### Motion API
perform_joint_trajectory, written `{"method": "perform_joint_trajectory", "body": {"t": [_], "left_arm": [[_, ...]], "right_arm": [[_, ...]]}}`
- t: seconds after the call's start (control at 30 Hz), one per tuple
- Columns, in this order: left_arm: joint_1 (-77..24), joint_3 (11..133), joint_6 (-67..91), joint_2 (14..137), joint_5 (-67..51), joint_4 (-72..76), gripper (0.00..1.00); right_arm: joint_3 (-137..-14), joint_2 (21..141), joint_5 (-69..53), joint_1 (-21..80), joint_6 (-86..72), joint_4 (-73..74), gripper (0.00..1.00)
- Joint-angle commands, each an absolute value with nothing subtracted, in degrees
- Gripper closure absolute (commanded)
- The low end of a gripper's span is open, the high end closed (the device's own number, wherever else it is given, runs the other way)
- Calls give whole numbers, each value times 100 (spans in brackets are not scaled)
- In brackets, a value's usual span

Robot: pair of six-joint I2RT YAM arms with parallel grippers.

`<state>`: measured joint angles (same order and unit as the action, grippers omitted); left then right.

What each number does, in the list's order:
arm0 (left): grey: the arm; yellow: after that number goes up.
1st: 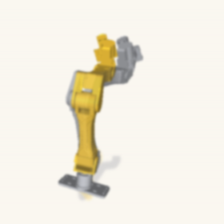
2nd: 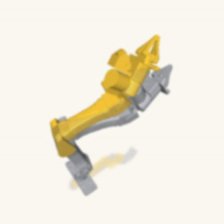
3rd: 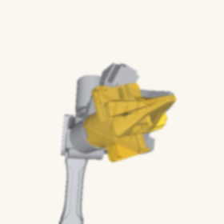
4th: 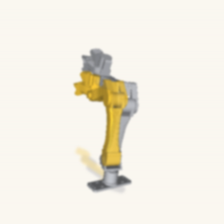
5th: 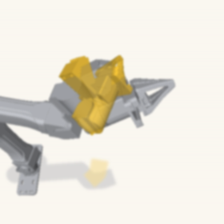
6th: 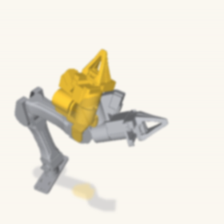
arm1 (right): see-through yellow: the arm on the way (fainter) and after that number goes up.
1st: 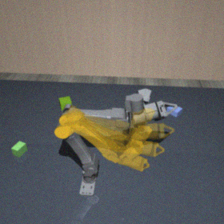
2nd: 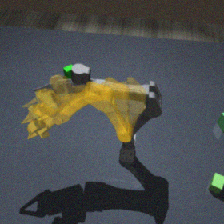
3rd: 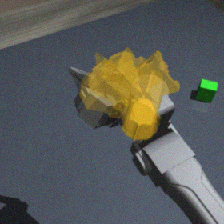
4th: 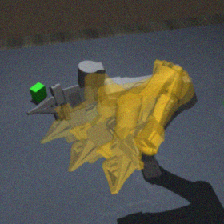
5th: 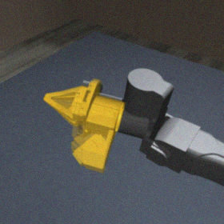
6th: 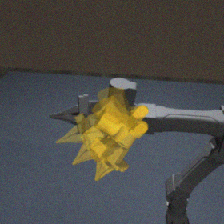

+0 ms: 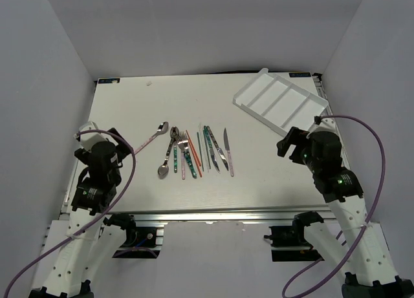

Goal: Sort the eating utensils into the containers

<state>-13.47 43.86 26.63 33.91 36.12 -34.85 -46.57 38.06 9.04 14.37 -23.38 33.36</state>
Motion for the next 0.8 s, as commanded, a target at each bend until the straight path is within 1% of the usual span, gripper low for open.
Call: {"method": "perform_joint_trajectory", "body": {"t": [0.0, 0.13, 0.23, 0.27, 0.3, 0.33, 0.37, 0.4, 0.43, 0.47, 0.53, 0.57, 0.6, 0.63, 0.7, 0.73, 0.77], "left_arm": [[-1362, 4474, 2610, 3313, 3498, -3393, 2], [-1362, 4474, 2602, 3322, 3463, -3375, 2], [-1362, 4474, 2602, 3340, 3437, -3366, 2], [-1362, 4474, 2602, 3357, 3437, -3375, 2], [-1362, 4465, 2602, 3349, 3445, -3375, 2], [-1362, 4465, 2602, 3349, 3445, -3375, 2], [-1362, 4465, 2602, 3349, 3437, -3375, 2], [-1362, 4465, 2593, 3340, 3437, -3366, 2], [-1362, 4456, 2593, 3340, 3419, -3358, 2], [-1371, 4447, 2593, 3349, 3384, -3357, 2], [-1371, 4447, 2575, 3375, 3384, -3349, 2], [-1362, 4447, 2575, 3392, 3358, -3349, 2], [-1362, 4439, 2575, 3401, 3340, -3340, 2], [-1371, 4438, 2575, 3410, 3322, -3331, 2], [-1362, 4430, 2558, 3419, 3287, -3322, 2], [-1362, 4430, 2558, 3419, 3278, -3322, 2], [-1362, 4430, 2549, 3419, 3270, -3322, 2]], "right_arm": [[-4931, 3920, 634, 1433, -2285, 3147, 11], [-4782, 4042, -367, 1441, -2346, 2542, 11], [-4956, 4735, -922, 1476, -2487, 2312, 11], [-5044, 5225, -958, 1694, -2496, 2277, 11], [-5236, 5708, -566, 2114, -2513, 2285, 11], [-5343, 5713, -563, 2118, -2531, 2285, 11], [-5448, 6165, -14, 2362, -2540, 2294, 11], [-5562, 6405, 313, 2756, -2557, 2337, 11], [-5807, 6633, 490, 2934, -2610, 2373, 11], [-5923, 7071, 849, 3214, -2610, 2390, 11], [-6238, 7486, 1568, 3444, -2671, 2513, 11], [-6327, 7854, 1721, 3567, -2672, 2557, 12], [-6415, 8040, 1836, 3716, -2681, 2619, 14], [-6581, 8373, 1985, 3770, -2672, 2654, 22], [-6705, 8665, 2056, 3945, -2681, 2698, 32], [-6758, 8805, 2083, 3981, -2672, 2698, 40], [-6794, 9068, 2100, 4016, -2672, 2707, 42]]}}
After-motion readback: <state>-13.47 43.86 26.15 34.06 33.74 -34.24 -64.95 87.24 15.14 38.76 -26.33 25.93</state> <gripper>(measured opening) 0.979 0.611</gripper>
